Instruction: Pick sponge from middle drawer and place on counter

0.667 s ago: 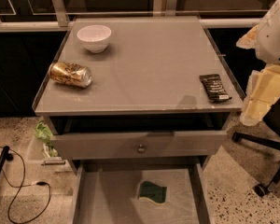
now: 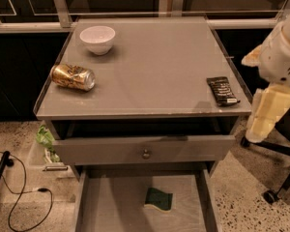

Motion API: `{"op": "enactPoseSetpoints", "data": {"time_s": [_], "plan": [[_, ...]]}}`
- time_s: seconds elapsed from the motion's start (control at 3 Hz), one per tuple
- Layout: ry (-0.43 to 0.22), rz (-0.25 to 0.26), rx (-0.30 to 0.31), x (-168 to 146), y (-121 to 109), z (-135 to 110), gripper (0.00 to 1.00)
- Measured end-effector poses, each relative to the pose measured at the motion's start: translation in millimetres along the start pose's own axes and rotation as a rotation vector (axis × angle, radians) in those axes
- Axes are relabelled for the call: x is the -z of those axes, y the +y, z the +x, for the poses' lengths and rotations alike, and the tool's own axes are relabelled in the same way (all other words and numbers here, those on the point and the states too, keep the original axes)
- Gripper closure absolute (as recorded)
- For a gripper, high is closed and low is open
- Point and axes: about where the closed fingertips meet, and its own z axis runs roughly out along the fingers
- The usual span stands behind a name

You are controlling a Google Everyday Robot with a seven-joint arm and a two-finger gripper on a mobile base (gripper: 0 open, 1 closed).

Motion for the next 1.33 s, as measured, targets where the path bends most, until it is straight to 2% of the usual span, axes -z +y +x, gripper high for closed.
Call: {"op": "enactPoseSetpoints", "data": {"time_s": [0.33, 0.67, 1.0, 1.33], "plan": [[-0.021, -0.090, -0.015, -63, 26, 28, 0.00], [-0.054, -0.175, -0.022, -128, 61, 53, 0.00], [-0.138, -0.202, -0.004, -168, 101, 62, 0.00], [-0.261, -0.188, 0.014, -196, 131, 59, 0.00]]}}
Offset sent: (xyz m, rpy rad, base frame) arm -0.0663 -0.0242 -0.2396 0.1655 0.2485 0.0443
